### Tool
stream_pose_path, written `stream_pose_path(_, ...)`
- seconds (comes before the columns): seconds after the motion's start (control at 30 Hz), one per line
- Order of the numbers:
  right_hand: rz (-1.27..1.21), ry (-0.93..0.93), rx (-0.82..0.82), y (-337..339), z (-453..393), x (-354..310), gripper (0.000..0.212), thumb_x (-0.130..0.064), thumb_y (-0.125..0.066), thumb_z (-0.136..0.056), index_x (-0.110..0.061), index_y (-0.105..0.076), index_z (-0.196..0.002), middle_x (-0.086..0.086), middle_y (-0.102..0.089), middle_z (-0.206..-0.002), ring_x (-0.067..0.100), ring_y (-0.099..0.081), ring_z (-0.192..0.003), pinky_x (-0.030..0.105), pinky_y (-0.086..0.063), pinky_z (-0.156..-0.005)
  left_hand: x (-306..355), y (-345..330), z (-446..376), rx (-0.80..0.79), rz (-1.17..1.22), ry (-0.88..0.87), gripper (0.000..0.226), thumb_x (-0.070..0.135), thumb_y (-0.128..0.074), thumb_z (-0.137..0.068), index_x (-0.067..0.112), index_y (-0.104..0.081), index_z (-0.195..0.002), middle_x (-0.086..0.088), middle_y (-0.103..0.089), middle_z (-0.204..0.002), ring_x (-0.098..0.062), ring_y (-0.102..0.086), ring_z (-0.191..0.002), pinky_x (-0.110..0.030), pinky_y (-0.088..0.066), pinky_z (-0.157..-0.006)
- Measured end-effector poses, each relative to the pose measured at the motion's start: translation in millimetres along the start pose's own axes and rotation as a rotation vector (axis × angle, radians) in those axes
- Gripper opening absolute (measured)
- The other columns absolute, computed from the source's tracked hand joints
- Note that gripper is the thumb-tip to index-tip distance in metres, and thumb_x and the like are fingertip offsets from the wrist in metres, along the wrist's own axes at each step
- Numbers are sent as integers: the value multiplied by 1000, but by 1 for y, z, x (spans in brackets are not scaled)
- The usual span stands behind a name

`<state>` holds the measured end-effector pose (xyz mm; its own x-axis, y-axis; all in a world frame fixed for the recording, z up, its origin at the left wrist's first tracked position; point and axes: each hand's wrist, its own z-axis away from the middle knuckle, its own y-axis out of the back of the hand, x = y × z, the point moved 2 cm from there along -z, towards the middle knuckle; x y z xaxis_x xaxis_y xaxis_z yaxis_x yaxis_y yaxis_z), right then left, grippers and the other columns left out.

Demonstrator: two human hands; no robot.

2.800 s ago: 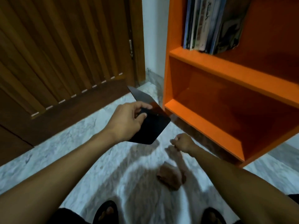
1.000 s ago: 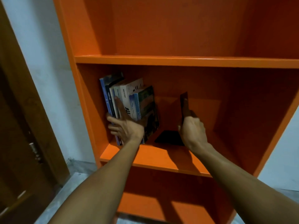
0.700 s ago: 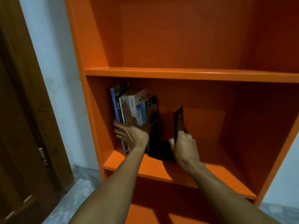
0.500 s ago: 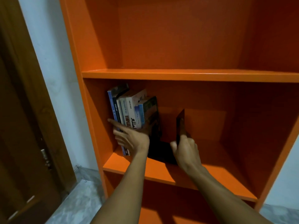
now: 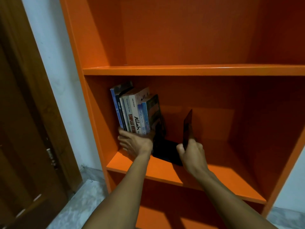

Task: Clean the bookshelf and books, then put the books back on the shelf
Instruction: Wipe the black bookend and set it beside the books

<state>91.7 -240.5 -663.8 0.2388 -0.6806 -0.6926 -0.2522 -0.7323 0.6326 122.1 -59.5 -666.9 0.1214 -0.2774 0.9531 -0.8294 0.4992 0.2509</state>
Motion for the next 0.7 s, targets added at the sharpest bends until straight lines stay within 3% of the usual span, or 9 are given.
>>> stream_pose_path(0.07,44,-47,-33,-2,-6,4,37,-23,-52,-99,3,-51,-124,5,-52,-69,24,-48,-55,38,-38,-51,5,2,-2,2,11,9,124,25,-93,-61,15,-7,-149,-28,-15,-158,-46,-18,-145,-55,-18,-119)
stream_pose_path(0.13,79,-92,-87,-6,-9,2,24,-23,-54,-99,0,-52,-94,3,-48,-66,23,-44,-54,37,-38,-54,9,5,-6,-1,9,10,126,32,-94,-59,12,-8,-149,-29,-16,-157,-46,-20,-143,-55,-19,-118)
stream_pose_path(0.2,88,-90,-119,-9,-12,-3,18,-20,-55,-98,-13,-54,-114,5,-52,-69,29,-51,-60,39,-42,-58,11,9,-9,-3,-10,7,130,39,-94,-57,10,-8,-150,-29,-16,-156,-46,-21,-142,-53,-18,-116)
stream_pose_path(0.27,97,-48,-138,-15,-21,-5,73,-16,-53,-97,-26,-12,-157,10,-58,-85,32,-60,-70,35,-39,-58,14,13,-12,16,-34,-14,132,43,-94,-55,9,-9,-150,-28,-19,-154,-45,-24,-140,-52,-20,-115)
stream_pose_path(0.33,174,-23,-196,-17,-24,-10,81,-14,-48,-99,-21,7,-158,10,-59,-96,28,-59,-69,33,-39,-56,17,16,-15,35,-44,-27,131,44,-95,-53,10,-12,-148,-25,-22,-152,-44,-26,-137,-51,-21,-114)
stream_pose_path(0.43,290,-21,-244,-18,-24,-15,57,-7,-41,-98,0,-20,-150,8,-58,-84,26,-58,-70,37,-45,-62,23,18,-15,50,-49,-26,132,47,-94,-52,12,-12,-149,-24,-21,-153,-43,-25,-138,-51,-21,-114)
stream_pose_path(0.53,251,-32,-282,-25,-20,-29,31,-13,-44,-100,2,-50,-127,20,-67,-105,39,-64,-98,40,-48,-79,26,18,-13,37,-36,-24,130,51,-92,-54,12,-12,-150,-23,-21,-154,-43,-24,-139,-51,-21,-113)
stream_pose_path(0.6,83,-80,-331,-40,-18,-38,24,-24,-50,-101,-3,-61,-101,23,-68,-112,39,-64,-103,39,-48,-80,23,19,-11,15,-32,-24,131,50,-92,-55,12,-10,-150,-24,-18,-155,-44,-22,-141,-52,-19,-115)
stream_pose_path(0.7,-280,-152,-374,-64,-21,-48,30,-38,-66,-93,-9,-72,-101,14,-73,-105,29,-68,-91,39,-52,-74,17,19,-16,-17,-31,-28,124,43,-89,-62,10,-9,-150,-26,-17,-156,-44,-19,-143,-53,-19,-118)
